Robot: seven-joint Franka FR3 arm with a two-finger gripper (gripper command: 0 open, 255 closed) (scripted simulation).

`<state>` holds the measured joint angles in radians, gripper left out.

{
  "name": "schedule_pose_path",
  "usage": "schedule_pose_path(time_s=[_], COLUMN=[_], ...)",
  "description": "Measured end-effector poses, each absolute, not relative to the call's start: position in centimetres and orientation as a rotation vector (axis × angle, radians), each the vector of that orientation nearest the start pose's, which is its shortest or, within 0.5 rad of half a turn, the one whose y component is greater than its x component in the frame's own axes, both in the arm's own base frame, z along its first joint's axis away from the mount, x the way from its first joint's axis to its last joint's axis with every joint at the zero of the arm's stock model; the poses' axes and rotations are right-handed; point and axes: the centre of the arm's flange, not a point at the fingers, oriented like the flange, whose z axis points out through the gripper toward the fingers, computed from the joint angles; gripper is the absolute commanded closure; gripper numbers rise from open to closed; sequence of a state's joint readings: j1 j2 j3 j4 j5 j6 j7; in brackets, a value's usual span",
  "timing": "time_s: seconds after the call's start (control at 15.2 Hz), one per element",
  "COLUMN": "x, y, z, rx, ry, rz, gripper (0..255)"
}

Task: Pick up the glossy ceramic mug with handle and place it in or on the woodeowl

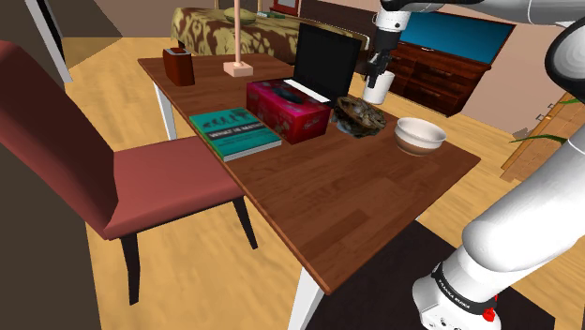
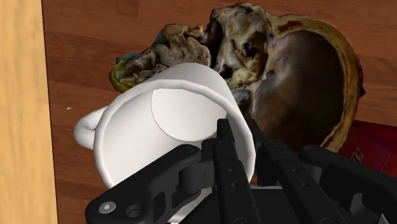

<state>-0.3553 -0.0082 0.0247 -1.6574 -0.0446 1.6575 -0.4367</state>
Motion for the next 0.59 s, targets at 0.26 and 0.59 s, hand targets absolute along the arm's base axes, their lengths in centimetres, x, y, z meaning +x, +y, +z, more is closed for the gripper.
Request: schedule_pose_path(time_s=[0.26, 0.59], x=[52.6, 52.7], y=[-18.5, -18.3], z=[59.6, 62.5], rx=[-3.181, -3.182], ry=[-0.175, -0.174], rz=[0.014, 0.012], gripper=[0, 0])
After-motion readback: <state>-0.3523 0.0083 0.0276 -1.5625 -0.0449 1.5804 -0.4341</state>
